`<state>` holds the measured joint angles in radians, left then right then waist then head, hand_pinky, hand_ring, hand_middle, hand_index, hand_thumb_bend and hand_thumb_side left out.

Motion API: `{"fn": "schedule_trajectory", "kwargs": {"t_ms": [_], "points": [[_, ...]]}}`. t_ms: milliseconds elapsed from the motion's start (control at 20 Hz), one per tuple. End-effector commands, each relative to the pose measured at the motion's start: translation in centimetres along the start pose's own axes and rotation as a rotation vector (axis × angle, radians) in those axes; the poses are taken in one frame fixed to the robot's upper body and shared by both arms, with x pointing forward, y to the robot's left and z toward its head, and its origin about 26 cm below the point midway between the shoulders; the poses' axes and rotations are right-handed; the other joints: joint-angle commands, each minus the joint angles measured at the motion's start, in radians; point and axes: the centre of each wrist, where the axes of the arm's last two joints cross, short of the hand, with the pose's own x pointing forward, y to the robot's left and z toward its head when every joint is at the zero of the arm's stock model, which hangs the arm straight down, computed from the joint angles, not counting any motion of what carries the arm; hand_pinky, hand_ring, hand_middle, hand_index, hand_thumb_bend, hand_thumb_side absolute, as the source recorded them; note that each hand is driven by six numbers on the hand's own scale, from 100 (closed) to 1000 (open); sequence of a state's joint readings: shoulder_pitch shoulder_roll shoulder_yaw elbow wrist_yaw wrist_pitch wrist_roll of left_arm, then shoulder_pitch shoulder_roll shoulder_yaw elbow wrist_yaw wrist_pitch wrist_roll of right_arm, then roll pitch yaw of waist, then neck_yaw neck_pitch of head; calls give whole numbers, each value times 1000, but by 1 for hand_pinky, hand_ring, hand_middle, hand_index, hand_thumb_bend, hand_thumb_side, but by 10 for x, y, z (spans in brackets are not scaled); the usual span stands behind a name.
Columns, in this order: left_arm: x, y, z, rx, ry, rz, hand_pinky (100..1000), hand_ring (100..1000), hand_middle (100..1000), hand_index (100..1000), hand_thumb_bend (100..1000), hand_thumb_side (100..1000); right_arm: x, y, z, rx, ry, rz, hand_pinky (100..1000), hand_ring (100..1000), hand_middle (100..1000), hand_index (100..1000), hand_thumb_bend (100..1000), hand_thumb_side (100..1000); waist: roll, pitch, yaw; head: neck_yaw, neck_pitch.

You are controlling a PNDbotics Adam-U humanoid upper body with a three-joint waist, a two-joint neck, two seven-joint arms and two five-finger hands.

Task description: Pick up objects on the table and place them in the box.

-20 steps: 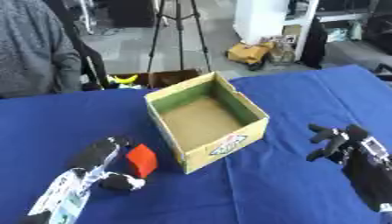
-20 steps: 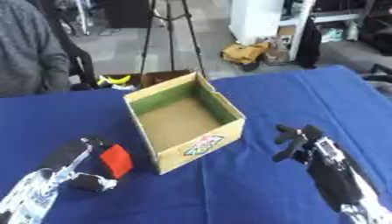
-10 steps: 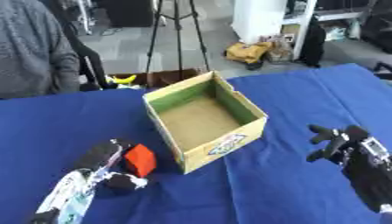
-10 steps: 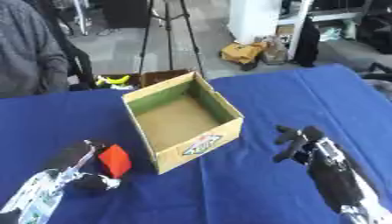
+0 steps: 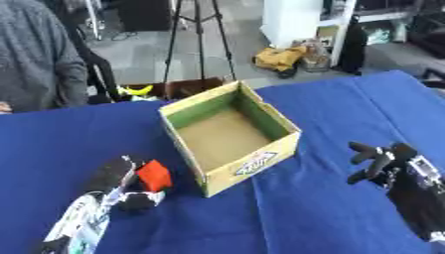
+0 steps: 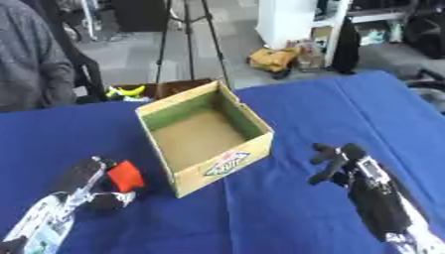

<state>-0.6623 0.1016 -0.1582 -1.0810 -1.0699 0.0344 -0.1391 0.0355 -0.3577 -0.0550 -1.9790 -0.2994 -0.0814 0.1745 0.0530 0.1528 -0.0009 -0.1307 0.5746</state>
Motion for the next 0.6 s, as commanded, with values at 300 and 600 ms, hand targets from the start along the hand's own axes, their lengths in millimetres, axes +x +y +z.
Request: {"fn": "schedule_trajectory", "kwargs": {"t_ms": [300,600], "points": [[-2,11,0,-26,-18,50,554,735,588,682,100,424,8,-2,-3,8,-23,19,564,956,589,465,100,902,-3,-15,-1,-6,3],[-6,24,2,-23,-10,48,501,687,543,631,100,329,8,-2,-3,7,-23,18,564,956,589,465,100,901,-5,-16,1,-12,0]]}}
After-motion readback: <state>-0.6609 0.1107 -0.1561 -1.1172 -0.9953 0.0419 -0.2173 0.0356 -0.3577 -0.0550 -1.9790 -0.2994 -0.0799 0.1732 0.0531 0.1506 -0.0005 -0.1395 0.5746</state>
